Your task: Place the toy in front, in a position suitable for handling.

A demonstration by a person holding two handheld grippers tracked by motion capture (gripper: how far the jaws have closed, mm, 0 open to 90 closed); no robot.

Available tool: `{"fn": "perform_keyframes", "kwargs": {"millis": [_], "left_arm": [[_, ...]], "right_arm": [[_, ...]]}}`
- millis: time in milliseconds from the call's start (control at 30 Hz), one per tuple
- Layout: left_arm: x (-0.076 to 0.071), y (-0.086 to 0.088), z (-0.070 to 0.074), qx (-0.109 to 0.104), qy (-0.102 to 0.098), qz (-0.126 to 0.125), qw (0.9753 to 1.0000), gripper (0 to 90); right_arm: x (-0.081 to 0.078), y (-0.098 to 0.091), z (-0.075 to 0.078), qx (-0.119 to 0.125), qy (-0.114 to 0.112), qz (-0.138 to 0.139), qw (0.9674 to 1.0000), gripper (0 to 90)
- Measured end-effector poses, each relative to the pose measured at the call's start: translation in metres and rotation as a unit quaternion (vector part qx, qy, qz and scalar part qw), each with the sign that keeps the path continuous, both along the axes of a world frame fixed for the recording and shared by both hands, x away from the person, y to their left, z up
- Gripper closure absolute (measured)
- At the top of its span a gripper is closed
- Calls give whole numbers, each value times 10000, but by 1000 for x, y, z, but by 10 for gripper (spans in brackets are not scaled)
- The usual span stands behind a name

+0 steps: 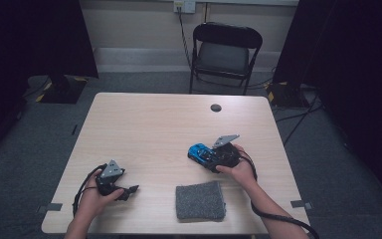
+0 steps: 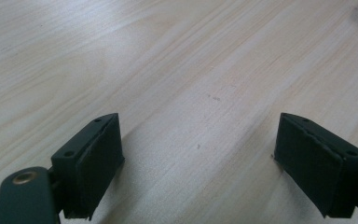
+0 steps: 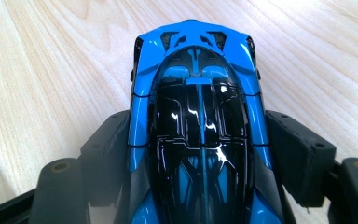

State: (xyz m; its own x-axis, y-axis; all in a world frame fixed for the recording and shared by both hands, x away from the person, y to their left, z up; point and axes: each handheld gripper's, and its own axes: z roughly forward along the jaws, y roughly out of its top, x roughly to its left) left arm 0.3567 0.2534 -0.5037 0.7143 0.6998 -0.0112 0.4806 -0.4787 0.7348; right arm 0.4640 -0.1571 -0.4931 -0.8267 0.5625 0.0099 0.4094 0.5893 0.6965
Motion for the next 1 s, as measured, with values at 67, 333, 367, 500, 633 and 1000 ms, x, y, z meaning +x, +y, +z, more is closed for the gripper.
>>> {"fn": "perform_keyframes", "kwargs": {"millis": [67,333,367,500,633,1000], "left_arm": [[0,0,0,1,0,-1,10000,144],[0,0,0,1,-2,1,10000,144],[0,0,0,-1,0,0,10000,144],[0,0,0,3,-3,1,10000,144],[0,0,0,2,-4,9,10000,144],[-1,-2,0,12,0,113,9999,144]], "right_arm": [[0,-1,0,11,9,-3,10000,266],[-2,-2,0,-86,4,-46,10000,188],[-2,-2,0,-47,50,-59,10000,187],[-4,-5,4,53,-3,-154,9999,162],[-9,-10,9,26,-85,-134,9999,160],[-29,-24,22,41,-152,-190,9997,159]]}}
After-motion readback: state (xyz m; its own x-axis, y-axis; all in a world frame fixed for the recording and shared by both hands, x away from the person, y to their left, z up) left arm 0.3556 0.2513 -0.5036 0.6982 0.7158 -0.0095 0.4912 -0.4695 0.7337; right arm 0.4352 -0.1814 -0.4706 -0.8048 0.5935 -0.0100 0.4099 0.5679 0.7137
